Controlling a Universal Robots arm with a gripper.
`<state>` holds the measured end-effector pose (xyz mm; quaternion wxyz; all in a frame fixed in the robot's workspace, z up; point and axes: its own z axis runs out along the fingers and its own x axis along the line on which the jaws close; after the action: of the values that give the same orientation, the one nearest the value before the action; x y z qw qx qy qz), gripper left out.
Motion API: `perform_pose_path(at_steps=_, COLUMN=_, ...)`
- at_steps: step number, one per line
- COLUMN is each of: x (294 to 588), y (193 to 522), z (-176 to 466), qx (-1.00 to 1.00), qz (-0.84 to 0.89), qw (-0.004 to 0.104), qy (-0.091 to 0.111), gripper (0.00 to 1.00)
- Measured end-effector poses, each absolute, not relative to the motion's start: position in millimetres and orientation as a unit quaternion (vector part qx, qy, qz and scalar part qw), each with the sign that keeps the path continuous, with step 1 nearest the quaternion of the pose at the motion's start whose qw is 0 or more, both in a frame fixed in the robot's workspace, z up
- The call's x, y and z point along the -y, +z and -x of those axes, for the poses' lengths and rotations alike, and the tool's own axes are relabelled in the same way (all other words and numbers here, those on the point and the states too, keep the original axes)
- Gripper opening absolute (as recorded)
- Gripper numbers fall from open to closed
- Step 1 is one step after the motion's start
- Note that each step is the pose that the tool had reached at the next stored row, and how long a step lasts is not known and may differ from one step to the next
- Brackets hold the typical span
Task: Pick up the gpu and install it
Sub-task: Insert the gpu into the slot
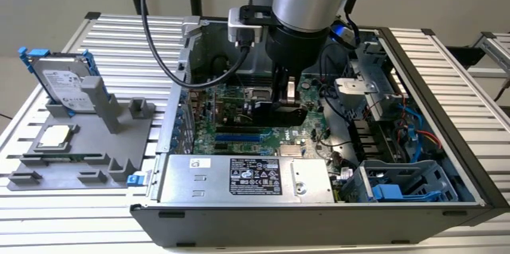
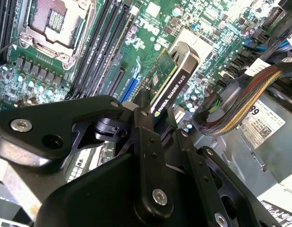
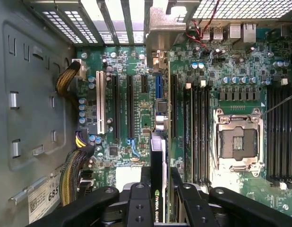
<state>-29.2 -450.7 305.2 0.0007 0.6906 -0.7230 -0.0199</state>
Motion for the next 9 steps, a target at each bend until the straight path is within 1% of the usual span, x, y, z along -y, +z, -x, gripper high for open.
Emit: perform_pose_path(at_steps=9, x=450.7, y=304.0, z=29.2, qx=0.723, qz=-0.691, qw=0.001, qy=-0.020, gripper=0.00)
